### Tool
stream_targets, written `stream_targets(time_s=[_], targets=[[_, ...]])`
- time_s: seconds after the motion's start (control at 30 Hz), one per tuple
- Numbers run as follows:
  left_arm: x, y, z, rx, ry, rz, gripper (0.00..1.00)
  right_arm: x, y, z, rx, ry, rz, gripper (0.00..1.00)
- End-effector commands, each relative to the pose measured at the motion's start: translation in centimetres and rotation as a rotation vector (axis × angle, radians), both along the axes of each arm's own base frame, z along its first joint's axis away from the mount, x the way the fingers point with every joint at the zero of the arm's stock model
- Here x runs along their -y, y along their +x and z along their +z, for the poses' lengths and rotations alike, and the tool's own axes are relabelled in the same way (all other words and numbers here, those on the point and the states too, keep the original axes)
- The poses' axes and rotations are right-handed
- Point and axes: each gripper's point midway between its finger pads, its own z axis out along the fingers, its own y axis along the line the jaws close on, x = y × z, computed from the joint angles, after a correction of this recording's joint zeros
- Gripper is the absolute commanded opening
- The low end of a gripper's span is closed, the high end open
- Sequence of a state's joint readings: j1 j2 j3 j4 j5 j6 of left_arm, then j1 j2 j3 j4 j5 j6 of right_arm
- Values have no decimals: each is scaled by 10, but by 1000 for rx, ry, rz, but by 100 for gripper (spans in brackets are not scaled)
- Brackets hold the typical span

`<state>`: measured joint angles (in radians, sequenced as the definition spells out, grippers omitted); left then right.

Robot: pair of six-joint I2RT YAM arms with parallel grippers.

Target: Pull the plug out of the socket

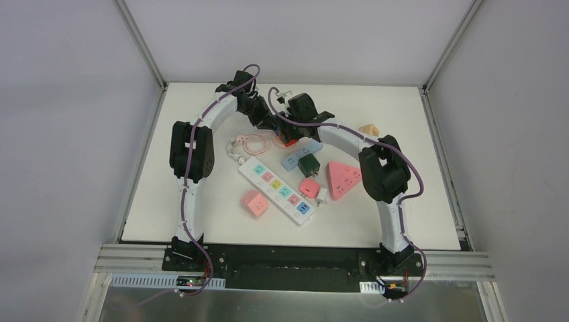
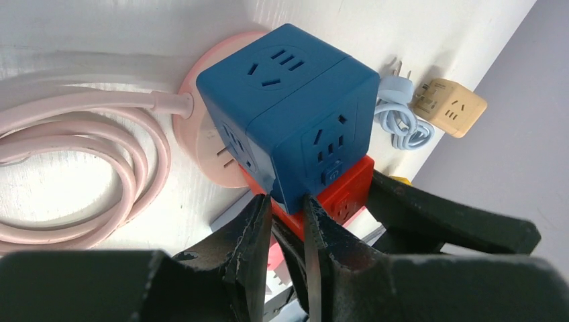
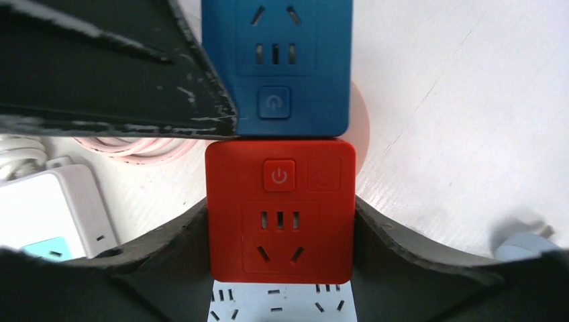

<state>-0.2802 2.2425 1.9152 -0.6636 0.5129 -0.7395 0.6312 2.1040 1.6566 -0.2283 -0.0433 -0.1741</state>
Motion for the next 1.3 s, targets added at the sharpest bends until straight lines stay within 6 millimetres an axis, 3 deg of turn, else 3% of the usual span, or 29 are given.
stream_targets(time_s=[0.0,0.3,0.57,0.7,0.9,1.03,1.27], targets=[[-24,-67,-81,-291,220,-60,23,-37,24,128,401,91,50,0],[-24,-67,-80,-297,220,-61,23,-38,25,151,456,87,31,0],[-24,-67,-80,-309,229,-55,24,-40,24,191,328,368,25,0],[-24,-67,-81,-317,232,-57,24,-32,30,191,252,447,-2,0],[-20,-63,-77,-299,204,-62,24,-20,33,181,256,405,-42,0],[-8,-46,-53,-213,120,-71,26,2,40,183,287,374,-104,0],[3,-3,21,13,-66,-67,39,59,57,179,284,371,-289,0]])
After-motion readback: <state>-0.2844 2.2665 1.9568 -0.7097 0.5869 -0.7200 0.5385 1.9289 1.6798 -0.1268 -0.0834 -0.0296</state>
